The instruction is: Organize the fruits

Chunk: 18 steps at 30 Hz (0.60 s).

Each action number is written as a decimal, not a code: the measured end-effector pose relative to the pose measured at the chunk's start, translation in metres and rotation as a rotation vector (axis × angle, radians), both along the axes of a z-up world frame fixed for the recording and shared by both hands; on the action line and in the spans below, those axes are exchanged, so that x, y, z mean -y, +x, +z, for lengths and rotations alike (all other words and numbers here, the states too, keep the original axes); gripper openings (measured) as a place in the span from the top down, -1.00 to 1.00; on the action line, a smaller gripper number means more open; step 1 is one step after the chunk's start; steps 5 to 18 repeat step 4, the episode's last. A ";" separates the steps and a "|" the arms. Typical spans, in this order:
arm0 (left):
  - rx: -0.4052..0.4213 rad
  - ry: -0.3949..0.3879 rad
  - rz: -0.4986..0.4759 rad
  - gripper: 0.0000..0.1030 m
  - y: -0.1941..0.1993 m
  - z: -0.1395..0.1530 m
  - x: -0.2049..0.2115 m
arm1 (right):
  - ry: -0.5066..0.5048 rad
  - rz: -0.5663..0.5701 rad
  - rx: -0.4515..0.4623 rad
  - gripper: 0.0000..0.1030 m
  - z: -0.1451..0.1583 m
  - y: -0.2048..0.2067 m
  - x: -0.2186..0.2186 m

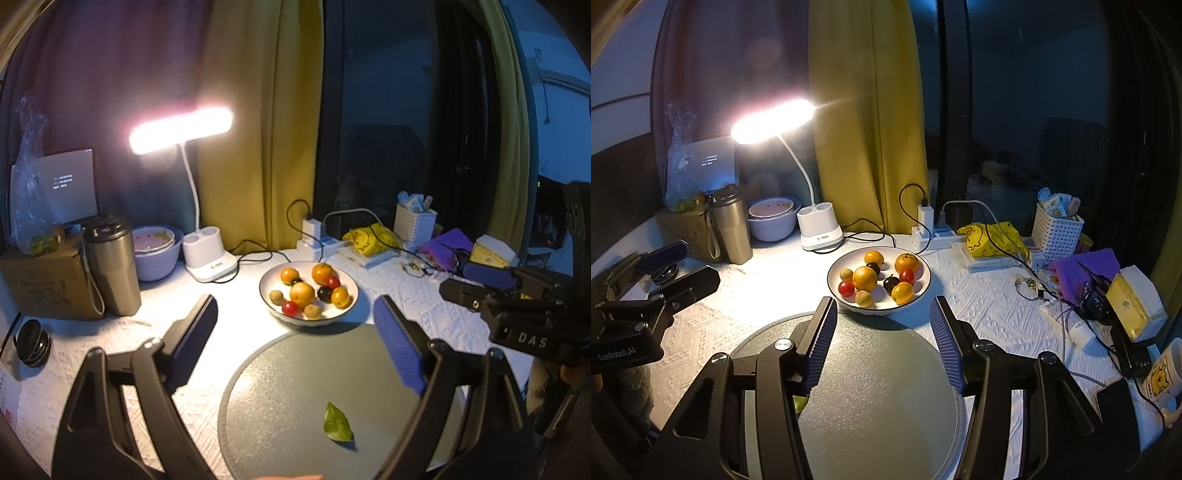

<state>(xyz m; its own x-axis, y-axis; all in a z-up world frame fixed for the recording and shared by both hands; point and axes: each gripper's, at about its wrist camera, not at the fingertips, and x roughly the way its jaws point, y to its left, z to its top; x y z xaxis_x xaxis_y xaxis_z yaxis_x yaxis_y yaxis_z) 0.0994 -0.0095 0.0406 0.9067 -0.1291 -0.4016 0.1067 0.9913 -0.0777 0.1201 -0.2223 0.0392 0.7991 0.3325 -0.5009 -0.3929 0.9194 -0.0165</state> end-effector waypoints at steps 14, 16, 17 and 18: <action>-0.035 -0.035 0.002 -0.69 0.013 -0.007 -0.007 | -0.003 0.001 -0.012 -0.07 0.001 0.009 0.000; -0.035 -0.035 0.002 -0.69 0.013 -0.007 -0.007 | -0.003 0.001 -0.012 -0.07 0.001 0.009 0.000; -0.035 -0.035 0.002 -0.69 0.013 -0.007 -0.007 | -0.003 0.001 -0.012 -0.07 0.001 0.009 0.000; -0.035 -0.035 0.002 -0.69 0.013 -0.007 -0.007 | -0.003 0.001 -0.012 -0.07 0.001 0.009 0.000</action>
